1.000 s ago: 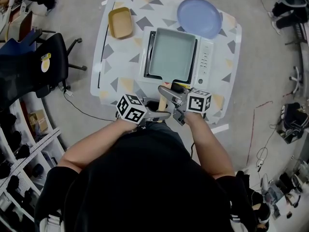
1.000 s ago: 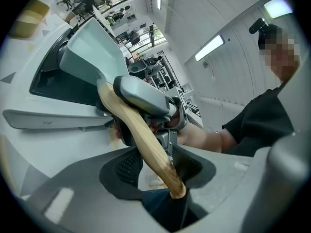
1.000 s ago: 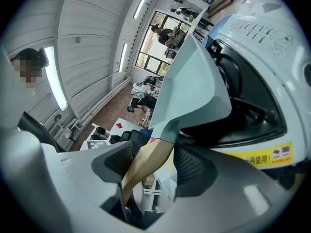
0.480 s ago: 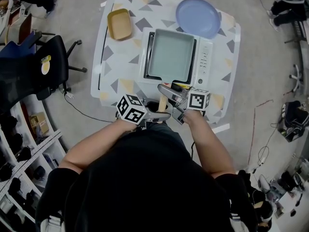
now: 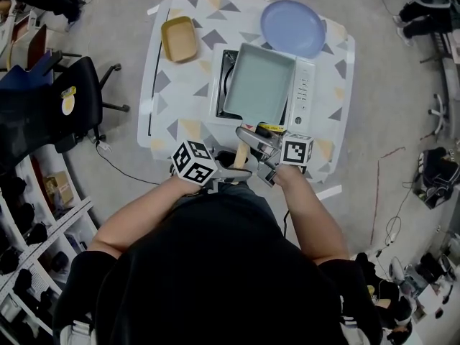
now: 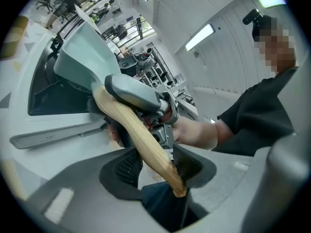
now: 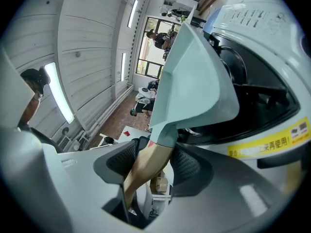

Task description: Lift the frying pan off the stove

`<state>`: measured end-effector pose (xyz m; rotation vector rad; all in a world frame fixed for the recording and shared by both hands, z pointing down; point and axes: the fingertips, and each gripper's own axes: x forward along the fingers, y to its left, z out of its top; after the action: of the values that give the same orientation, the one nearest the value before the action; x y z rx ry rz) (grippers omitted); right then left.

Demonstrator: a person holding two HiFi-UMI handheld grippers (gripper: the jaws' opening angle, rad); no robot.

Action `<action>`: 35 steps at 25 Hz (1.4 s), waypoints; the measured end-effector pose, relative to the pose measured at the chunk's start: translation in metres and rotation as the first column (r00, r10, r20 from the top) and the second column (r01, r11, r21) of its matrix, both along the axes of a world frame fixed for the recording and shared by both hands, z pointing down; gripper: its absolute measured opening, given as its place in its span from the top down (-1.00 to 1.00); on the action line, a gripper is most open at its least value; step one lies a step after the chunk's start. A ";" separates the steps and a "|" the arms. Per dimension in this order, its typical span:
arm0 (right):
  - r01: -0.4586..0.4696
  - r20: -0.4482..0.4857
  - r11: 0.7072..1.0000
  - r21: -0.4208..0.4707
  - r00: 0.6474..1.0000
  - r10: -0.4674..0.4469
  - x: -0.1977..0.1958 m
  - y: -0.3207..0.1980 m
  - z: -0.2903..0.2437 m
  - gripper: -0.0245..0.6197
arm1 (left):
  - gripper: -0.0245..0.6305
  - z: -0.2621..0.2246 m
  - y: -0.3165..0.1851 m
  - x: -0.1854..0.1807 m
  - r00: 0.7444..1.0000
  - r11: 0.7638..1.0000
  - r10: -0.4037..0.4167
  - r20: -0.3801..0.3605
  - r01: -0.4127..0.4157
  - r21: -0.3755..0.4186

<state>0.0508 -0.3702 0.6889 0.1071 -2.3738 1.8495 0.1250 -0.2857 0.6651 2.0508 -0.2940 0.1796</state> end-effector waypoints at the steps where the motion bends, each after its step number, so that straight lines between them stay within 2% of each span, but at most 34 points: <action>1: -0.004 0.003 1.000 0.003 1.000 0.004 -0.001 0.000 -0.002 0.14 | 0.32 -0.002 0.000 -0.001 1.000 1.000 0.004 -0.001 -0.004 0.006; 17: -0.038 0.019 0.993 0.108 0.999 0.036 -0.012 0.011 -0.055 0.17 | 0.32 -0.043 0.018 -0.016 0.996 0.988 0.090 0.001 -0.090 0.128; 35: -0.127 0.036 0.967 0.222 0.992 0.122 -0.022 0.045 -0.123 0.21 | 0.32 -0.095 0.059 -0.033 0.976 0.938 0.214 0.039 -0.217 0.270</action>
<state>0.0293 -0.3254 0.5658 0.2659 -2.6405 1.6307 0.0920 -0.2262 0.5702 2.3570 -0.1010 0.2966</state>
